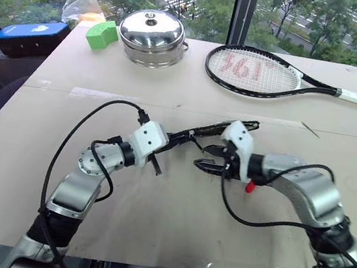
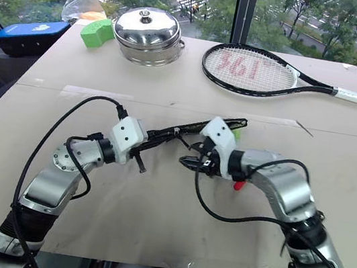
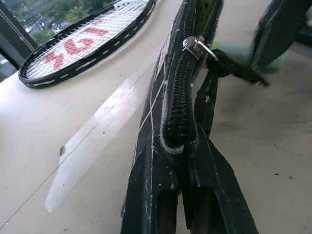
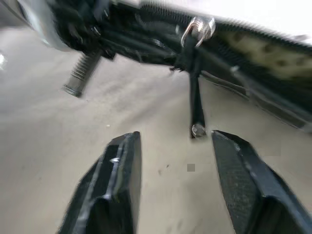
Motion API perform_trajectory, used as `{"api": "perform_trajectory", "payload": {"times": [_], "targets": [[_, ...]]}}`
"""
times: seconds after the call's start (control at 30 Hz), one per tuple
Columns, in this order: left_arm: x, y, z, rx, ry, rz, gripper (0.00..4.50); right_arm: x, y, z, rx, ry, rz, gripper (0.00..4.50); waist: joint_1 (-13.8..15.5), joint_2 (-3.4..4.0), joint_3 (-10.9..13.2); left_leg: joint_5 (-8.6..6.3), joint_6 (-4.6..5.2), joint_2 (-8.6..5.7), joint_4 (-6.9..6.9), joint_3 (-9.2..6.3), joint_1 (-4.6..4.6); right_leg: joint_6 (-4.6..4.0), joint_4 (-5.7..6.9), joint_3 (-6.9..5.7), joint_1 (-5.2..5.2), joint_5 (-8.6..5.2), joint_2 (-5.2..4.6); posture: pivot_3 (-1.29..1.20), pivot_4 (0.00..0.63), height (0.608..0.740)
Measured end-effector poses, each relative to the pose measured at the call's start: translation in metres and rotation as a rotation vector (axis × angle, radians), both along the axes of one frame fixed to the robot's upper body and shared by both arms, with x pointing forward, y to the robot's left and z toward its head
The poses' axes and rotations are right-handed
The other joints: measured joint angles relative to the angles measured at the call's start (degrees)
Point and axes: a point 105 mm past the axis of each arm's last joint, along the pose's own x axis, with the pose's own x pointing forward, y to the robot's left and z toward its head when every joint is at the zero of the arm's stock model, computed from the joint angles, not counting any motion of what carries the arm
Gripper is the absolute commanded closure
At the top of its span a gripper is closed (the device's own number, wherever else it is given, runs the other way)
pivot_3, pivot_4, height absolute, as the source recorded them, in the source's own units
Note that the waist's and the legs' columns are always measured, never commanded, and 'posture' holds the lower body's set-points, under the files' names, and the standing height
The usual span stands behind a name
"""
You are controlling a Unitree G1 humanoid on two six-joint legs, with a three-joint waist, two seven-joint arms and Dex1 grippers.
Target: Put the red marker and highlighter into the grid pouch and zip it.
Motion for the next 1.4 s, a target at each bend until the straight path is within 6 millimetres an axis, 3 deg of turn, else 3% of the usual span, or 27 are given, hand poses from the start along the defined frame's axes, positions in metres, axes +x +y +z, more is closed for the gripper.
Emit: {"api": "perform_trajectory", "payload": {"times": [0.13,0.27,0.53,0.63,0.8,0.93,1.03,1.27,1.3,1.4], "targets": [[0.0,0.0,0.001,-0.007,-0.004,-0.005,4.5,0.006,-0.011,0.017,0.094,-0.006,-0.104,4.41,-0.1,0.0,0.0,-0.03,0.04,0.02,-0.01,0.0,0.04,-0.01,0.02,0.03,0.0,-0.01,0.02,0.0,0.15,0.74],[-0.001,-0.001,0.001,-0.007,-0.011,-0.013,4.5,0.021,-0.025,0.027,0.156,-0.012,-0.256,4.41,0.1,0.02,0.0,-0.03,0.04,0.0,0.0,0.0,0.01,-0.01,0.03,0.01,-0.01,-0.01,0.01,0.0,0.15,0.74],[-0.001,-0.003,-0.002,-0.002,-0.01,-0.036,4.5,0.049,-0.033,0.011,0.03,-0.028,-0.387,4.41,-0.1,0.04,0.0,-0.01,0.03,-0.02,-0.02,0.04,0.01,-0.01,0.01,0.04,-0.02,-0.01,0.03,0.0,0.15,0.74],[-0.002,-0.005,-0.001,-0.001,-0.013,-0.045,4.5,0.055,-0.022,0.002,-0.131,-0.155,-0.331,4.41,-0.2,0.04,0.0,-0.01,0.03,-0.02,-0.03,0.07,0.03,0.0,0.01,0.06,-0.02,-0.01,0.04,0.0,0.15,0.74],[-0.002,-0.007,-0.002,0.006,-0.016,-0.054,4.5,0.055,0.015,-0.012,-0.374,-0.479,-0.095,4.41,-0.3,0.05,0.0,0.05,-0.08,-0.02,-0.03,0.07,0.03,0.04,0.0,0.07,-0.03,-0.03,0.06,0.0,0.15,0.74],[-0.002,-0.005,-0.004,0.028,-0.016,-0.047,4.5,0.063,0.024,-0.015,-0.537,-0.737,0.028,4.41,-0.1,0.02,0.1,0.13,-0.22,-0.02,-0.01,0.11,0.03,0.08,-0.04,0.08,-0.02,-0.05,0.04,0.0,0.15,0.74],[-0.002,-0.003,-0.006,0.041,-0.015,-0.033,4.5,0.071,0.022,-0.018,-0.617,-0.862,0.076,3.62,-0.2,0.0,0.1,0.16,-0.26,0.0,-0.01,0.14,0.03,0.04,-0.04,0.09,-0.02,-0.03,0.04,0.0,0.15,0.74],[0.0,-0.001,-0.006,0.041,-0.015,-0.014,4.5,0.072,0.021,-0.013,-0.619,-0.897,0.099,0.3,-0.1,0.01,0.1,0.19,-0.32,0.03,-0.02,0.13,0.03,0.03,-0.04,0.07,-0.02,-0.02,0.05,0.0,0.15,0.74],[0.0,0.001,-0.007,0.041,-0.012,-0.008,4.5,0.073,0.018,-0.01,-0.61,-0.896,0.081,0.04,0.0,0.01,0.1,0.19,-0.32,0.03,-0.02,0.13,0.03,0.03,-0.04,0.07,-0.02,-0.02,0.04,0.0,0.15,0.74],[0.003,0.005,-0.008,0.039,-0.002,0.014,4.5,0.073,0.011,-0.001,-0.582,-0.877,0.031,0.04,-0.1,0.01,0.1,0.19,-0.32,0.03,-0.02,0.13,0.04,0.03,-0.04,0.08,-0.02,-0.02,0.04,0.0,0.15,0.74]]}}
